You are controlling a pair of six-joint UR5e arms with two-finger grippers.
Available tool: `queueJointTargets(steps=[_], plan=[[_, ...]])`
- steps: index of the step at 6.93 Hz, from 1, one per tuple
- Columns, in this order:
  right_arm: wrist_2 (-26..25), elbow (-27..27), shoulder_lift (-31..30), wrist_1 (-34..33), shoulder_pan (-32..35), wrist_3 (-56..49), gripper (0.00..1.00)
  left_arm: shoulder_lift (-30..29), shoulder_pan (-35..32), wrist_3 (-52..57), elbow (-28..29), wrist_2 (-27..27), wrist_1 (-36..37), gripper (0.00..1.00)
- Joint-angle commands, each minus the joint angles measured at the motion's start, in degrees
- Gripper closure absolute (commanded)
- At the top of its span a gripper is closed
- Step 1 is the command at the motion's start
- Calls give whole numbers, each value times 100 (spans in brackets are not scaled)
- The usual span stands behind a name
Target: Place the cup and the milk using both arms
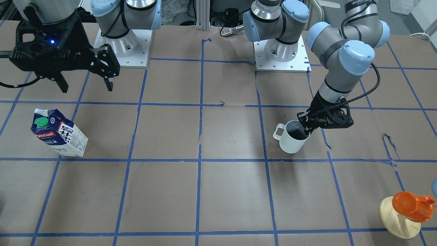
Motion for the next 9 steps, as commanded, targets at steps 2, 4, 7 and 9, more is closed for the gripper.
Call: queueJointTargets(steps=[2, 4, 7, 9], plan=[[0, 9, 0, -1, -5, 9, 0, -129, -1190, -1469, 633, -104, -204, 100], [9, 9, 35, -27, -5, 9, 0, -532, -1919, -2662, 642, -226, 328, 100], [26, 9, 26, -27, -5, -18, 0, -919, -3089, -3765, 642, -70, 877, 100], [18, 9, 26, -19, -5, -9, 0, -1192, -3354, -4161, 642, 28, 1096, 100]])
